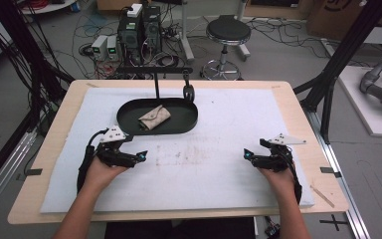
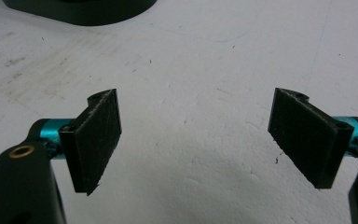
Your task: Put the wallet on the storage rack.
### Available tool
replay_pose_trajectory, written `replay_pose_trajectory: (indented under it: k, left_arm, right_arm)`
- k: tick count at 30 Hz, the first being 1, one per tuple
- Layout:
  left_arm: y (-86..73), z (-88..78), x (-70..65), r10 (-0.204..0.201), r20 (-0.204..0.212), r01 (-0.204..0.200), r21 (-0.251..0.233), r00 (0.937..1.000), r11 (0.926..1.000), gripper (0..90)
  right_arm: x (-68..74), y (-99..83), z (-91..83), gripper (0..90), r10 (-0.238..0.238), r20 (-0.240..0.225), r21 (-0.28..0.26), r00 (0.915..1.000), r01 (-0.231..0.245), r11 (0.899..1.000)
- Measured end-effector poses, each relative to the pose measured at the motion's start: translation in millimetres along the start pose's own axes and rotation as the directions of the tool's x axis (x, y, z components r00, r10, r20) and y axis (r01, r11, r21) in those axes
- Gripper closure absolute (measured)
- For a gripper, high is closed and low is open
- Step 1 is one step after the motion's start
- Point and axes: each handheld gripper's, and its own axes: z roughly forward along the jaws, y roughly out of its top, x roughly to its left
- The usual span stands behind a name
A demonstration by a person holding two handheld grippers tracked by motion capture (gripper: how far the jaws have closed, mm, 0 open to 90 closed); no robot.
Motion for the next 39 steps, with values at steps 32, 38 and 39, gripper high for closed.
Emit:
replay_pose_trajectory:
  k: [32, 38, 39]
  left_arm:
    - [-21.7, -4.5, 5.7, -0.026, 0.003, 0.026, -0.006, 0.9997, 0.9996, 16.0]
    - [-20.0, -1.9, 5.7, -0.026, 0.012, 0.026, -0.005, 0.9996, 0.9996, 16.0]
    - [-19.4, -1.9, 5.3, -0.025, 0.014, 0.025, -0.005, 0.9996, 0.9997, 16.0]
  right_arm:
    - [-2.2, 0.0, 2.3, 17.6, -0.007, 0.007, 0.007, 1.0, 0.007, 1.0]
    - [-1.9, 0.0, 2.5, 17.6, -0.006, 0.006, 0.011, 1.0, 0.006, 1.0]
    - [-1.7, 0.0, 2.3, 17.6, -0.005, 0.006, 0.01, 1.0, 0.005, 1.0]
